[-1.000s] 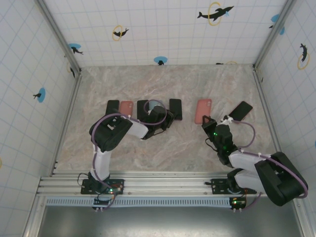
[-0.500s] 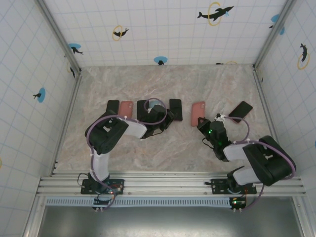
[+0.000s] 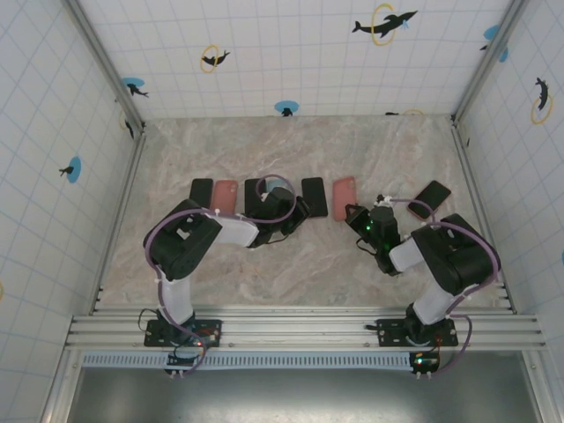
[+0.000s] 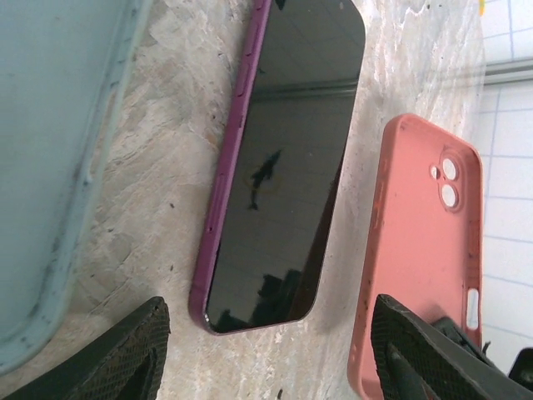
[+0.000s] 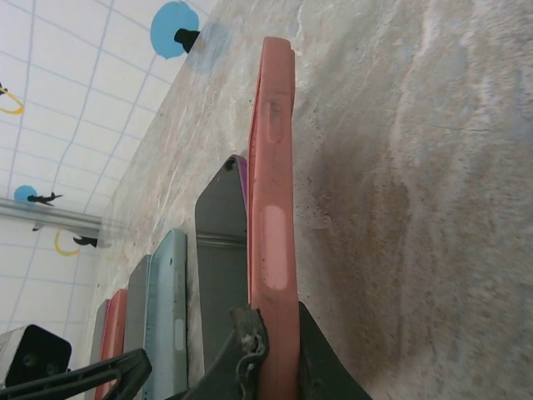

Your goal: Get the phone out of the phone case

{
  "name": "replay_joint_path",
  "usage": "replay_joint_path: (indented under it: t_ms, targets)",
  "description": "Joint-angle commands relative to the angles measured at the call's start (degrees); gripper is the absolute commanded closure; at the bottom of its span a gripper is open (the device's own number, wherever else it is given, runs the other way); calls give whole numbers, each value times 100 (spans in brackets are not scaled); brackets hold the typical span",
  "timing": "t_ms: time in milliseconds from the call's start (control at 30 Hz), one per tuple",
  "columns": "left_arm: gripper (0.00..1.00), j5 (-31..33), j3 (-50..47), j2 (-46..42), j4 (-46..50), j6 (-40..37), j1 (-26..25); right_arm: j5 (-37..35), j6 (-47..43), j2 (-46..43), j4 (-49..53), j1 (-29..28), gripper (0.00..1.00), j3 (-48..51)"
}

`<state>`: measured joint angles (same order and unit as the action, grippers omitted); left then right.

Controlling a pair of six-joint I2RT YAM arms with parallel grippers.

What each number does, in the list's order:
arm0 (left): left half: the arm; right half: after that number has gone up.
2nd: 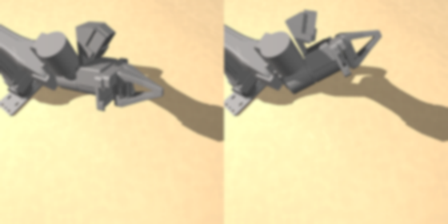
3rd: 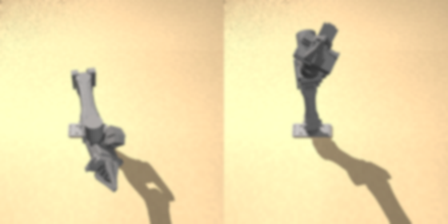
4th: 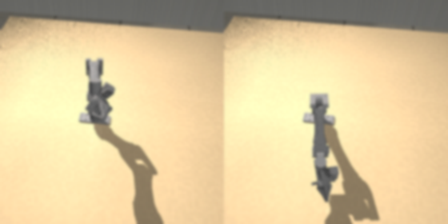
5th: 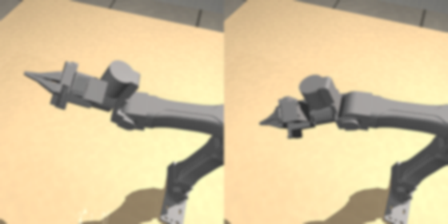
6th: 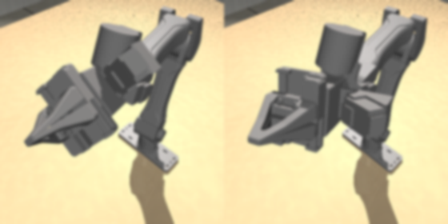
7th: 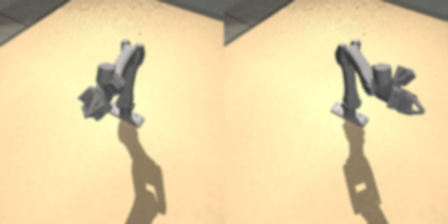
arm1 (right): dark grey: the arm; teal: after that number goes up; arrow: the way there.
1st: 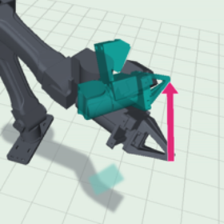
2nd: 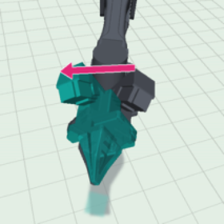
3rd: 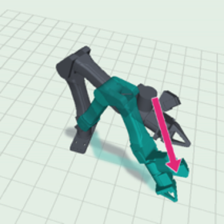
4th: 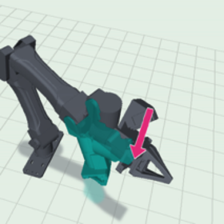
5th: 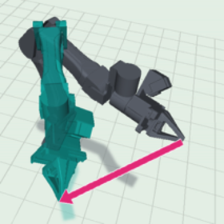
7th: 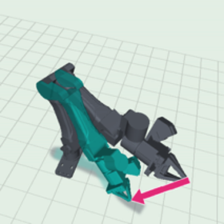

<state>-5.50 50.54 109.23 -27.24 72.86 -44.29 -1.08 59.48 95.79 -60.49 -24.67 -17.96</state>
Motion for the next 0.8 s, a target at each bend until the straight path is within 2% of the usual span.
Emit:
replay_joint_path:
  t_ms: [0, 167, 467, 633, 767]
  targets:
    - [31, -4, -136, -244, 409, -334, 50, 429, -187, 262, -487, 90, 93, -273]
    - [28, 61, 49, -593, 733, -863, 44, 606, -270, 544, -449, 180, 91, -444]
    - [19, 214, 280, -1332, 1457, -1773, 83, 742, -605, 669, -19, 302, 76, -721]
    - [14, 76, 249, -1593, 1641, -2018, 195, 892, -692, 770, 150, 331, 74, -905]
    - [10, -23, 154, -1751, 1705, -2087, 278, 1004, -849, 772, 418, 331, 66, -1074]
